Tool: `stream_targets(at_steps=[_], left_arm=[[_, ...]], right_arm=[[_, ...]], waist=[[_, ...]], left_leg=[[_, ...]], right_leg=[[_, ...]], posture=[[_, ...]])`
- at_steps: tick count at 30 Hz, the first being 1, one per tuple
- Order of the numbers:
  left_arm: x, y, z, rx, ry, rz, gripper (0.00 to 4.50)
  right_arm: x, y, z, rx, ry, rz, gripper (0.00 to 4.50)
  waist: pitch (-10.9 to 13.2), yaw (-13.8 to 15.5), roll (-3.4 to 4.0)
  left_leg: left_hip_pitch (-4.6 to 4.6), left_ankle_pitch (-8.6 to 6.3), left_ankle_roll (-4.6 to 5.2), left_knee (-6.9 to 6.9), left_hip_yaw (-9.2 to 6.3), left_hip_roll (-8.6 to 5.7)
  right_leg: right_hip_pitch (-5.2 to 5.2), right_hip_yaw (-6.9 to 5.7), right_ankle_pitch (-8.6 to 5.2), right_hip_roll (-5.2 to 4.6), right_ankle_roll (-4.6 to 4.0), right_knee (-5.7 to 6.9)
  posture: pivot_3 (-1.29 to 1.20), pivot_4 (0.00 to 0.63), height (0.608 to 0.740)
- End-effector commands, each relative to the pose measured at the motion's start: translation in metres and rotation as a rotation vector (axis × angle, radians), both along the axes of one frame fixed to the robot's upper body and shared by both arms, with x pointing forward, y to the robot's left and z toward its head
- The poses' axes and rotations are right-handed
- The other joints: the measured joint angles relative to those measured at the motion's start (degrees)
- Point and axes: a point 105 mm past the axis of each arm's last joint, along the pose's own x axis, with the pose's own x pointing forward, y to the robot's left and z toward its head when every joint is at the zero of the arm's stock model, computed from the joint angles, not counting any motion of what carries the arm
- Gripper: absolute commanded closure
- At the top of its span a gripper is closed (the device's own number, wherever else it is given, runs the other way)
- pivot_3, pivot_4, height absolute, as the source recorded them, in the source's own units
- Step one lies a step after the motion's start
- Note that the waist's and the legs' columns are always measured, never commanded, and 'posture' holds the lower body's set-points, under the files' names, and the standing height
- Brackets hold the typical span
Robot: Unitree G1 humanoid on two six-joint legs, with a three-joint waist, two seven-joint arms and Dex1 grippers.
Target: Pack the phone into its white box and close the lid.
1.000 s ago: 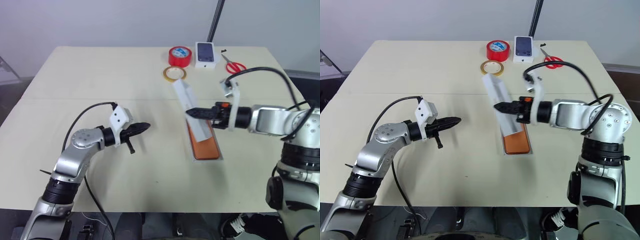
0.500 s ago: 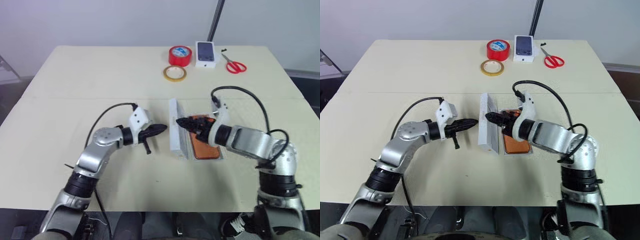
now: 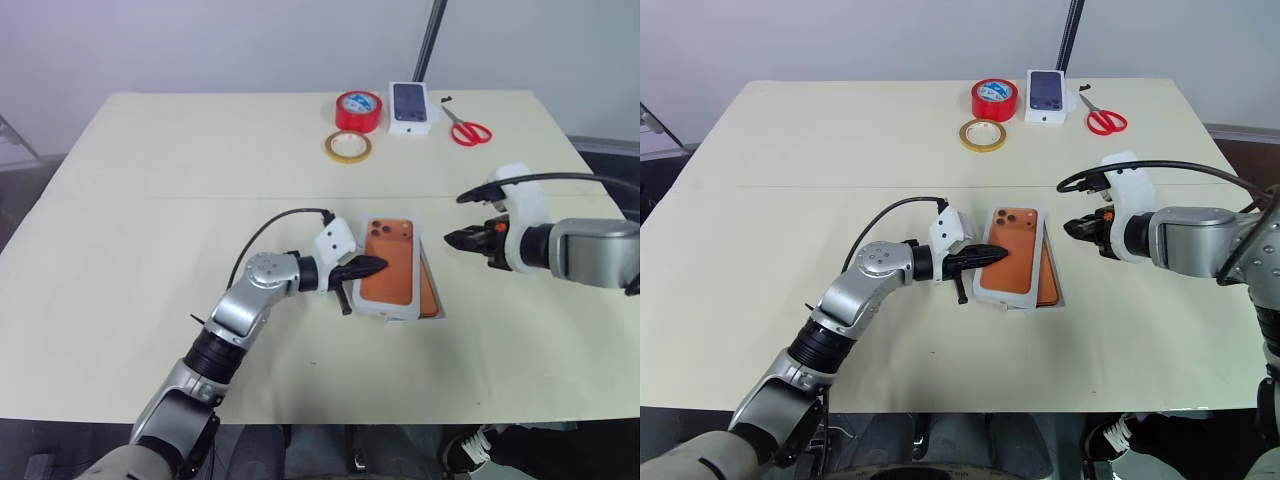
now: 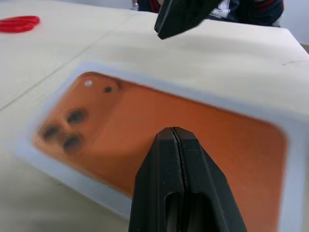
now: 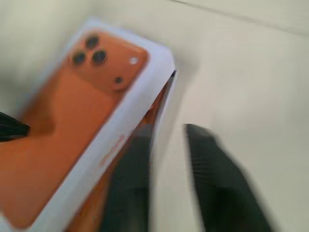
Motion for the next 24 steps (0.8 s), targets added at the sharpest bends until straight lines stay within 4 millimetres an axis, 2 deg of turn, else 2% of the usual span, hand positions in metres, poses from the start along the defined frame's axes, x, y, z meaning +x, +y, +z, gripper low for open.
stream_targets(at_steps=[1,4,6,11,13,18,24], left_arm=[[0.002,-0.001,0.018,-0.036,-0.045,0.011,4.50],[0.011,0.013,0.025,-0.048,-0.038,0.076,4.50],[0.018,0.026,0.025,-0.026,-0.039,0.129,4.50],[0.036,0.061,0.018,0.072,-0.017,0.273,4.50],[0.041,0.069,0.007,0.144,0.003,0.301,4.50],[0.037,0.065,-0.013,0.258,0.036,0.254,4.50],[0.023,0.031,-0.017,0.229,0.060,0.117,4.50]], right_arm=[[0.001,0.005,0.005,-0.131,-0.095,0.075,4.47],[0.003,0.004,-0.005,-0.313,-0.161,0.134,4.47],[0.003,0.003,-0.013,-0.376,-0.171,0.173,4.47],[0.008,0.006,-0.020,-0.410,-0.192,0.211,4.47],[0.010,0.011,-0.021,-0.402,-0.196,0.225,4.47],[0.012,0.019,-0.026,-0.385,-0.196,0.248,4.47],[0.012,0.026,-0.031,-0.377,-0.189,0.274,4.47]], waist=[[0.0,0.1,0.00],[0.0,0.2,0.00],[0.0,0.1,0.00],[0.0,0.0,0.01],[0.0,0.1,0.01],[0.0,0.3,0.00],[0.0,0.3,0.00]], left_leg=[[0.00,0.00,0.00,0.01,0.00,0.00],[-0.02,0.00,0.00,0.05,-0.01,-0.02],[-0.03,0.00,0.00,0.06,-0.04,-0.02],[-0.01,0.00,0.00,0.07,-0.02,-0.02],[-0.01,0.00,0.00,0.08,-0.04,-0.01],[-0.04,0.00,0.00,0.11,-0.05,-0.11],[-0.08,0.00,0.00,0.22,-0.06,-0.13]], right_leg=[[0.00,0.00,0.00,-0.01,0.00,0.00],[0.00,0.00,0.00,-0.03,0.00,0.00],[0.00,-0.01,0.00,-0.03,0.00,0.00],[-0.01,-0.02,0.00,-0.03,0.00,0.05],[-0.01,-0.03,0.00,-0.03,0.00,0.05],[0.01,-0.05,0.00,-0.05,0.00,0.04],[0.01,-0.05,0.00,-0.07,0.01,0.06]], posture=[[0.00,0.150,0.740],[0.00,0.150,0.740],[0.00,0.150,0.740],[0.00,0.150,0.740],[0.00,0.150,0.740],[0.00,0.150,0.740],[0.00,0.150,0.740]])
